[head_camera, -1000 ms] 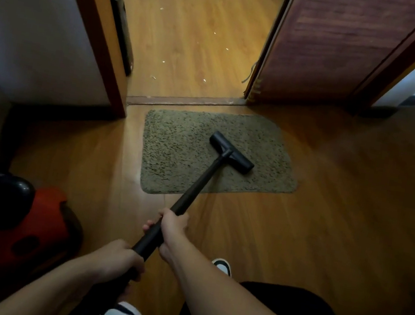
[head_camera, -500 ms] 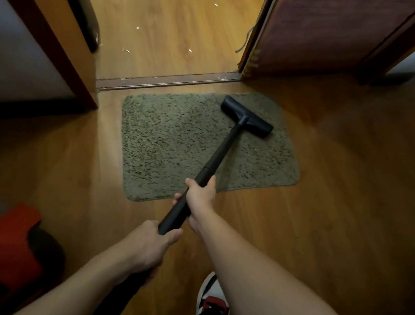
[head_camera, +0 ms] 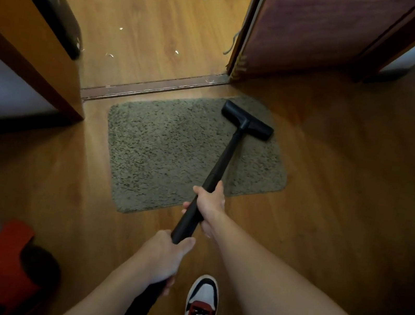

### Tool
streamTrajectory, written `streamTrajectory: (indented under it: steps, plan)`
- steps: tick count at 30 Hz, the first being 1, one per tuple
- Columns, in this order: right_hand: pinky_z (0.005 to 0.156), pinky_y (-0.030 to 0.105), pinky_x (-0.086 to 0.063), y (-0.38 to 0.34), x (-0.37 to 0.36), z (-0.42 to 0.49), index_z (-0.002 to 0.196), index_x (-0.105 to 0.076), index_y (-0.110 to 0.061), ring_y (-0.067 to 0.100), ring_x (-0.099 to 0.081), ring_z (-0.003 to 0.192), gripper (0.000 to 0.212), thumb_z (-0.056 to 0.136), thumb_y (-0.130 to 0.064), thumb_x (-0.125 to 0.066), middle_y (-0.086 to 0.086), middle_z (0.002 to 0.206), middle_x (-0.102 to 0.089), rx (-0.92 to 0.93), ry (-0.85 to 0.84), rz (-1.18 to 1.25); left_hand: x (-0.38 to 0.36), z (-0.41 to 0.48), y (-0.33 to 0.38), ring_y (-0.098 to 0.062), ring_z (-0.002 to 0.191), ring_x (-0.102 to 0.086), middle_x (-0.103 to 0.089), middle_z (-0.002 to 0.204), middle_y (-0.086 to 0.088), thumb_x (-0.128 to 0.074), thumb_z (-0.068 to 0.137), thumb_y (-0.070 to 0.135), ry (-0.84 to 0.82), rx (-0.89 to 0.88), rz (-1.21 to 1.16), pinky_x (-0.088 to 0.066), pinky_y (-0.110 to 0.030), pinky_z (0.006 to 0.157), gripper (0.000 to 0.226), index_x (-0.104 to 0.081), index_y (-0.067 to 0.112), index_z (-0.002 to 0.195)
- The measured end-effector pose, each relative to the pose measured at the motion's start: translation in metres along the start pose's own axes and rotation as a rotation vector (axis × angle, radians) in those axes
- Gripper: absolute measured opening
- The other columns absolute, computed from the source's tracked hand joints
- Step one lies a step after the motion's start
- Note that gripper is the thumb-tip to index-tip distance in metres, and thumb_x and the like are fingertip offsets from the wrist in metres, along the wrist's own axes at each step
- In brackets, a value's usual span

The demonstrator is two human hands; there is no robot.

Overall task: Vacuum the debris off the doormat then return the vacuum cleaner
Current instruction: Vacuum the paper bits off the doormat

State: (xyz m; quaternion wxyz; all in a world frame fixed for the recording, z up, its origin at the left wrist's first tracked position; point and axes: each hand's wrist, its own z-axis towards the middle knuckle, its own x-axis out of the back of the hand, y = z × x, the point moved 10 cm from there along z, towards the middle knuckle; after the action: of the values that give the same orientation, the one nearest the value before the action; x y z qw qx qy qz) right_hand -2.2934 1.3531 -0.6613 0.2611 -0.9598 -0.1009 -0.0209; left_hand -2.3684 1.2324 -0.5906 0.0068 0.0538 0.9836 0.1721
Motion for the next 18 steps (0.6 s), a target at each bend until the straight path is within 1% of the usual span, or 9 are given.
streamTrajectory:
  steps: [4,8,10,12,13,15,17,18]
  plan:
    - [0.061,0.036,-0.06,-0.027,0.017,0.016,0.165,0.0,-0.033,0.022,-0.069,0.07,0.084,0.106,-0.014,-0.057,0.002,0.091,-0.057,-0.013,-0.008,-0.012,-0.008,0.011,0.03,-0.018,0.037,-0.046,-0.05,0.055,-0.006,-0.053,0.1,0.036,0.009,0.024,-0.064,-0.043,-0.027,0.04,0.029,-0.044,0.014,0.117]
    - [0.057,0.035,-0.059,-0.044,0.027,0.03,0.165,0.001,-0.035,0.021,-0.068,0.068,0.085,0.106,-0.013,-0.057,-0.001,0.092,-0.054,-0.025,-0.014,-0.022,-0.012,0.033,0.051,-0.019,0.046,-0.053,-0.055,0.074,-0.011,-0.06,0.096,0.017,0.01,0.035,-0.181,-0.048,-0.029,0.047,0.025,-0.047,0.009,0.115]
    - [0.06,0.036,-0.06,-0.045,0.03,0.031,0.165,0.001,-0.035,0.021,-0.068,0.068,0.086,0.106,-0.013,-0.058,-0.003,0.092,-0.053,-0.03,-0.02,-0.031,-0.018,0.038,0.055,-0.018,0.048,-0.053,-0.055,0.081,-0.011,-0.058,0.094,0.014,-0.014,0.021,-0.178,-0.048,-0.029,0.047,0.023,-0.046,0.013,0.114]
    - [0.062,0.038,-0.062,-0.041,0.031,0.025,0.164,0.002,-0.036,0.021,-0.069,0.068,0.087,0.105,-0.014,-0.058,-0.004,0.095,-0.052,-0.037,-0.031,-0.044,-0.023,0.035,0.052,-0.016,0.046,-0.051,-0.053,0.081,-0.01,-0.056,0.096,0.021,-0.02,0.0,-0.135,-0.046,-0.028,0.044,0.019,-0.044,0.018,0.112]
    - [0.063,0.038,-0.063,-0.036,0.031,0.02,0.165,0.002,-0.037,0.02,-0.069,0.067,0.088,0.105,-0.014,-0.059,-0.003,0.099,-0.054,-0.044,-0.034,-0.055,-0.024,0.031,0.048,-0.015,0.044,-0.05,-0.053,0.08,-0.009,-0.054,0.098,0.026,-0.013,-0.012,-0.111,-0.045,-0.028,0.043,0.018,-0.044,0.019,0.111]
    - [0.06,0.037,-0.063,-0.022,0.027,0.009,0.164,0.002,-0.038,0.02,-0.07,0.064,0.089,0.105,-0.015,-0.06,0.004,0.111,-0.061,-0.055,-0.031,-0.08,-0.023,0.023,0.036,-0.015,0.041,-0.049,-0.054,0.076,-0.009,-0.052,0.1,0.038,-0.014,-0.019,-0.074,-0.045,-0.028,0.042,0.022,-0.045,0.02,0.11]
    - [0.056,0.036,-0.063,-0.003,0.019,-0.004,0.164,0.001,-0.041,0.019,-0.071,0.061,0.089,0.104,-0.015,-0.06,0.01,0.127,-0.06,-0.068,-0.033,-0.085,-0.019,0.013,0.015,-0.015,0.041,-0.049,-0.055,0.075,-0.008,-0.05,0.099,0.043,-0.043,0.008,-0.043,-0.046,-0.03,0.045,0.025,-0.046,0.021,0.11]
    - [0.054,0.034,-0.062,0.007,0.013,-0.011,0.163,0.001,-0.042,0.018,-0.071,0.06,0.089,0.104,-0.016,-0.06,0.01,0.131,-0.059,-0.073,-0.039,-0.082,-0.014,0.008,0.003,-0.015,0.044,-0.051,-0.056,0.076,-0.006,-0.05,0.099,0.045,-0.051,0.025,-0.026,-0.046,-0.03,0.049,0.024,-0.047,0.023,0.109]
